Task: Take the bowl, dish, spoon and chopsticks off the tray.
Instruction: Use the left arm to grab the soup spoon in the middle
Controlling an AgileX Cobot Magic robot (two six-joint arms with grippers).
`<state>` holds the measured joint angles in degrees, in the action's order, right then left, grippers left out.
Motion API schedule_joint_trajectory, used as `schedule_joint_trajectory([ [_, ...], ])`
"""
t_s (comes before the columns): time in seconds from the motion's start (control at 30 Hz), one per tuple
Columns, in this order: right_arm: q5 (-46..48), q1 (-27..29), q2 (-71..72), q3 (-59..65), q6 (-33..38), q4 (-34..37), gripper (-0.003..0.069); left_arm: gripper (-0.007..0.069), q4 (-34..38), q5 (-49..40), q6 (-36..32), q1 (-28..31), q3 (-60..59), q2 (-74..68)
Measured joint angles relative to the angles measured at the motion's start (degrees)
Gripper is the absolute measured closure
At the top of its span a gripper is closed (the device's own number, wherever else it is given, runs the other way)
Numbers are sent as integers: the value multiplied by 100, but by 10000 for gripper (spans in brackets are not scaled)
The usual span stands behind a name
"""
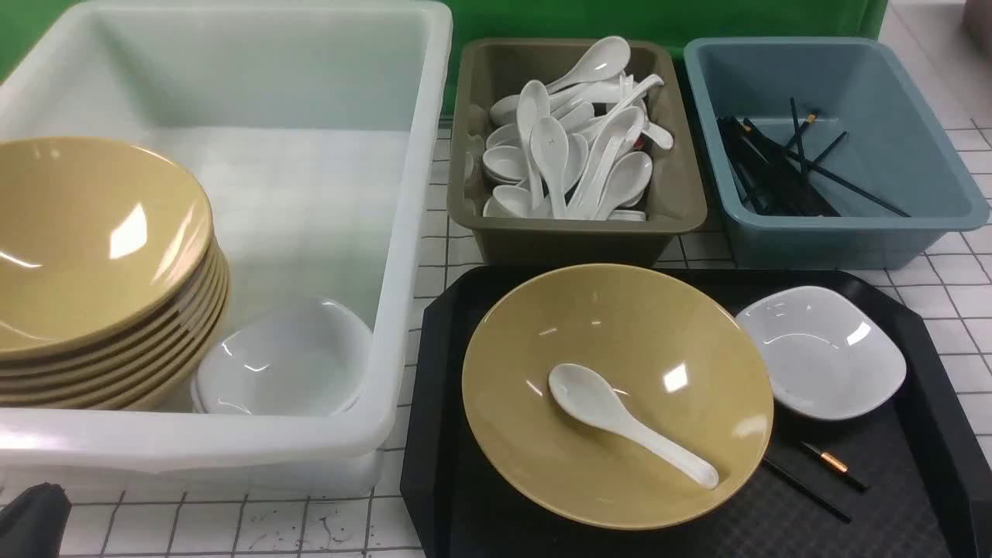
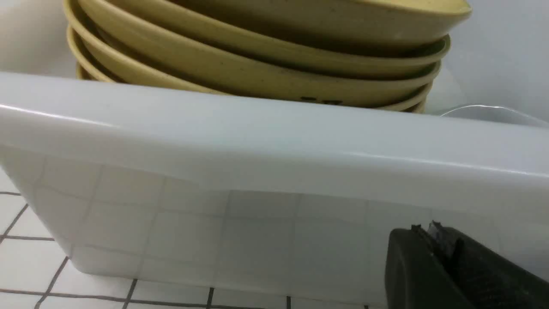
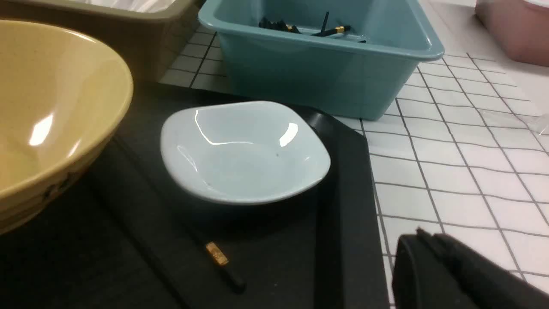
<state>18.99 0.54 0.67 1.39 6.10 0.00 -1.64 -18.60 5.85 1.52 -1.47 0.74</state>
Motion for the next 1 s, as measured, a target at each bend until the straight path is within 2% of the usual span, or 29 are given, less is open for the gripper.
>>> schedule_joint_trajectory([
  [0.87,0,0,0,0,0,0,585,636,0,20,0,0,0,0],
  [1.0,-128,0,0,7,6,35,580,636,0,270,0,0,-6,0],
])
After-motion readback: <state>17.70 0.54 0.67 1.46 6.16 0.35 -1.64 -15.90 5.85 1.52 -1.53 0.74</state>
